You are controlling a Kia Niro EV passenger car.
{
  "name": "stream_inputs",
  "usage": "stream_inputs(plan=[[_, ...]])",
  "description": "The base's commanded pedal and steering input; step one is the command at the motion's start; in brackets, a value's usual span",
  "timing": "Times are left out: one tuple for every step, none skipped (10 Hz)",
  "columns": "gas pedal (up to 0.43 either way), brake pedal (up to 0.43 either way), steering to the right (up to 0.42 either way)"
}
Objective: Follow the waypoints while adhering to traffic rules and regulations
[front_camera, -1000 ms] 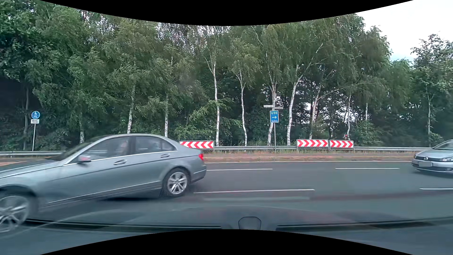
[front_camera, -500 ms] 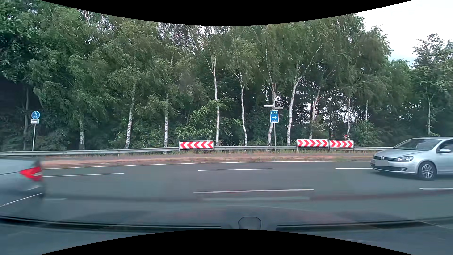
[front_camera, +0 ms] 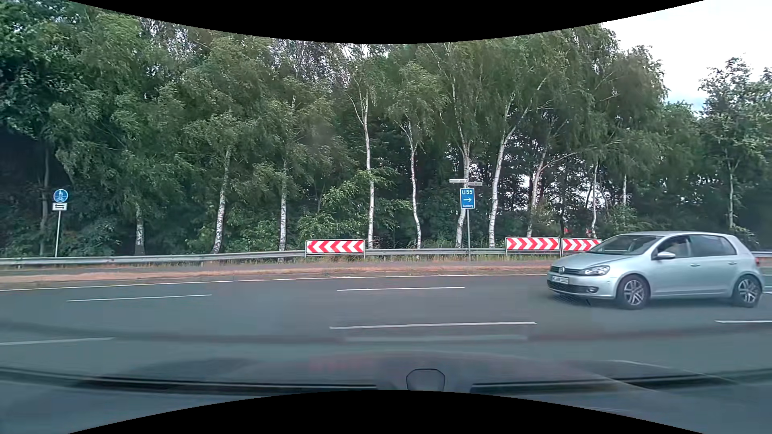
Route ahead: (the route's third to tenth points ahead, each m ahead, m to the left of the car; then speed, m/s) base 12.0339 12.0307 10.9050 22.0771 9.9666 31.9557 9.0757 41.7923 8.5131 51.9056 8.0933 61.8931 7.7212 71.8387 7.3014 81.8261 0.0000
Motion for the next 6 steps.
stream_inputs(plan=[[0.0, 0.262, -0.286], [0.0, 0.262, -0.286], [0.0, 0.262, -0.286], [0.0, 0.262, -0.286], [0.0, 0.262, -0.286], [0.0, 0.262, -0.286]])
